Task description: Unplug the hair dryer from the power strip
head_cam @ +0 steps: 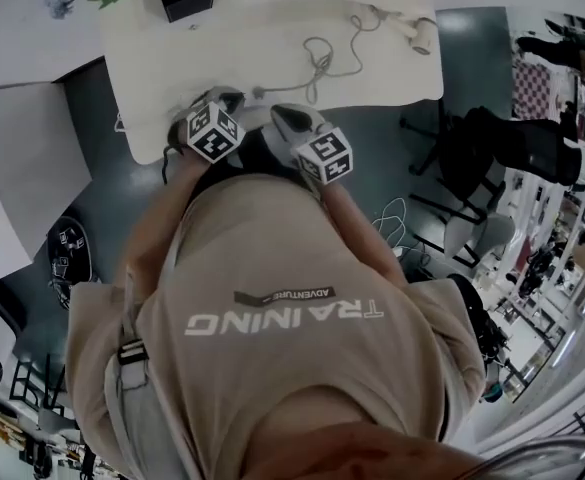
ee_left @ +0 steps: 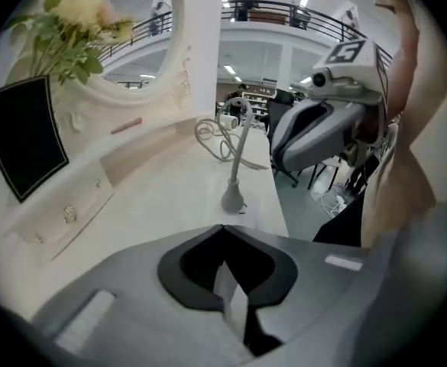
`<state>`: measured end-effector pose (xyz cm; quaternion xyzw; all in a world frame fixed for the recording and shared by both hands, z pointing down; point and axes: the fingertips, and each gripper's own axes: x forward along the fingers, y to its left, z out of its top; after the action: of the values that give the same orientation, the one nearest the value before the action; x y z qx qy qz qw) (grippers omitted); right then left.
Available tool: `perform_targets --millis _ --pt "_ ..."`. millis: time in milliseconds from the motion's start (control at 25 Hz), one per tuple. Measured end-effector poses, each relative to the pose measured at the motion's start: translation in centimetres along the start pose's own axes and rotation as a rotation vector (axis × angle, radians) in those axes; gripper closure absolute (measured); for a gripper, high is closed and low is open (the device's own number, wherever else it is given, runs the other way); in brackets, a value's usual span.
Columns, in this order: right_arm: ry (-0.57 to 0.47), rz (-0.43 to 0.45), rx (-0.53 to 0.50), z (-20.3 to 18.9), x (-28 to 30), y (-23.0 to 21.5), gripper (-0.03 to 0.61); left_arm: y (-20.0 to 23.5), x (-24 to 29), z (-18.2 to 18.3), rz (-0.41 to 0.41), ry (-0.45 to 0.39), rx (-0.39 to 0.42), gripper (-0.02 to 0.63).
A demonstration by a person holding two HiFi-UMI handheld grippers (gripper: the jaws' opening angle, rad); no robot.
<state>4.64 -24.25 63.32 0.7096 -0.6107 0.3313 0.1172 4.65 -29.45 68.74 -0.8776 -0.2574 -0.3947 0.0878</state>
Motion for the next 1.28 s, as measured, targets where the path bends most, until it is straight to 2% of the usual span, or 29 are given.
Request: perform_targets --millis 80,240,280,320,400,560,800,920,1160,1280 --pt "-0.01 -0.003 -0.014 0.5 0.7 -0.2 0.572 -0.2 0.2 0.0 0.014 -0.005 0.031 0.607" --pt "0.005 0.009 -0.04 1.0 1.7 -0.5 0.571 -0.3 0.2 -0.2 0.013 0.001 0.014 0.607" --pt "0.021 0.013 -0.046 0.8 1.9 -0.6 0.561 -0.4 0.2 -0.1 0.007 0.007 0.007 0.607" --pt "0.042 0.018 -0.05 0.4 2.0 -0.8 0.521 -0.5 0.2 -0.1 0.003 0.014 0.004 0.607" --pt "0.072 0.021 -0.055 -0.1 2.4 -1.2 0.514 -0.6 0.2 0.0 0.008 0.026 0.01 0.607" --pt "0.066 0.003 -0.071 -0.2 3.6 -2.2 0.509 -0.5 0.3 -0.1 0.034 0.04 0.044 0.607" --pt "0.06 0.022 -0.187 0.5 4.9 -1.5 0.479 -0.6 0.4 0.1 0.039 0.062 0.082 0.607" --pt "0.072 0.033 -0.195 0.6 5.8 -1.5 0.479 -0.6 0.5 0.0 0.041 0.073 0.1 0.607" --pt "0.107 0.068 -0.247 0.6 6.4 -1.3 0.505 -0.5 0.3 -0.1 0.03 0.067 0.059 0.607" --pt "0.103 0.066 -0.259 0.7 6.2 -1.3 0.509 -0.6 0.3 -0.1 0.035 0.08 0.08 0.607"
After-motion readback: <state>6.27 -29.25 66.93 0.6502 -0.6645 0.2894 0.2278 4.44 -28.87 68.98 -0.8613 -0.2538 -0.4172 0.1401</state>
